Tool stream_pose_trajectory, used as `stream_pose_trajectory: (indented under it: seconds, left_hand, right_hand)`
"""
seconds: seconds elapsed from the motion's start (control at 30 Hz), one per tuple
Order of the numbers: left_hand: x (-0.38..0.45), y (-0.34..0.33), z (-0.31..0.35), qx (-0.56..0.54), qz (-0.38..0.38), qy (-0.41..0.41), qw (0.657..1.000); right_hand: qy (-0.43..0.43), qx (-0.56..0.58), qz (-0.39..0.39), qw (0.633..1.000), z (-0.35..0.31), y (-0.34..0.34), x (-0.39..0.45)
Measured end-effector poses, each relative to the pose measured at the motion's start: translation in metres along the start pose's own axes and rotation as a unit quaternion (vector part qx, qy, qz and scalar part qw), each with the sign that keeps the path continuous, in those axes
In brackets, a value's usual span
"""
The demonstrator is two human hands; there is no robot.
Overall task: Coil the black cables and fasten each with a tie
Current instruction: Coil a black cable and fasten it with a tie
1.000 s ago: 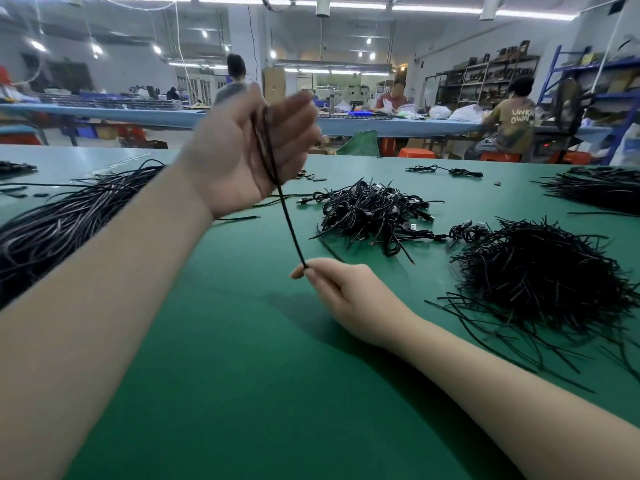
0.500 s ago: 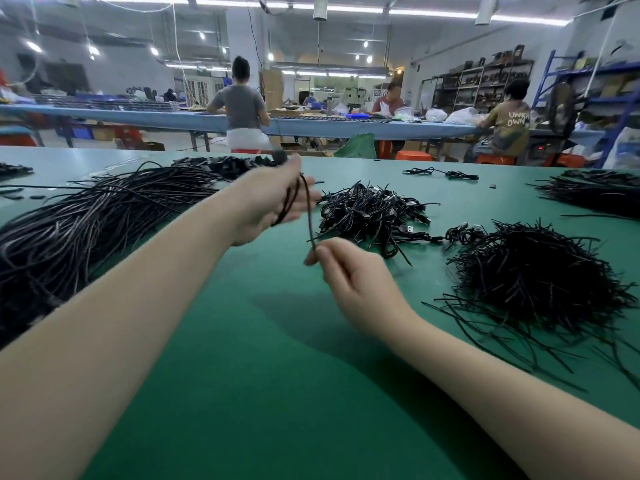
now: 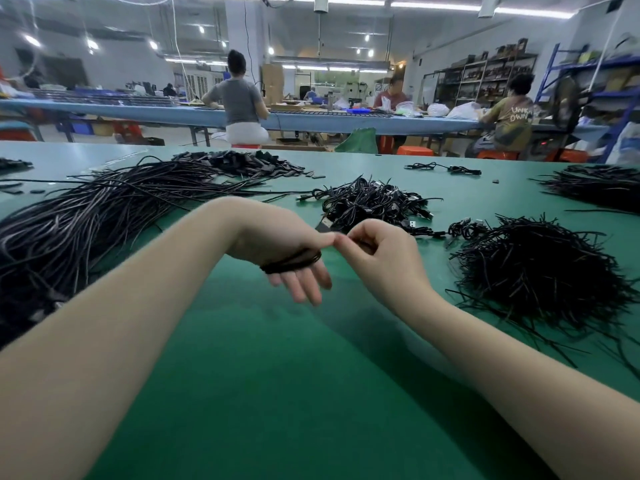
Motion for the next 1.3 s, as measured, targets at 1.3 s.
stream_pose_trajectory:
  seconds: [1.3]
  left_hand:
    - [0.03, 0.023, 0.011, -0.443, 0.204, -0.24, 0.839]
  right_hand:
    - [-0.12, 0.27, -0.195, 0.935, 0.019, -0.058, -0.01]
Point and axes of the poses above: each hand's wrist, its own x-axis towards the middle knuckle, its own y-axis out of the back of the hand, z = x × y, the point moved 10 cm from there along x, towards the middle knuckle, and after that the axes turned 7 degrees about -z, right-handed, at the moved point
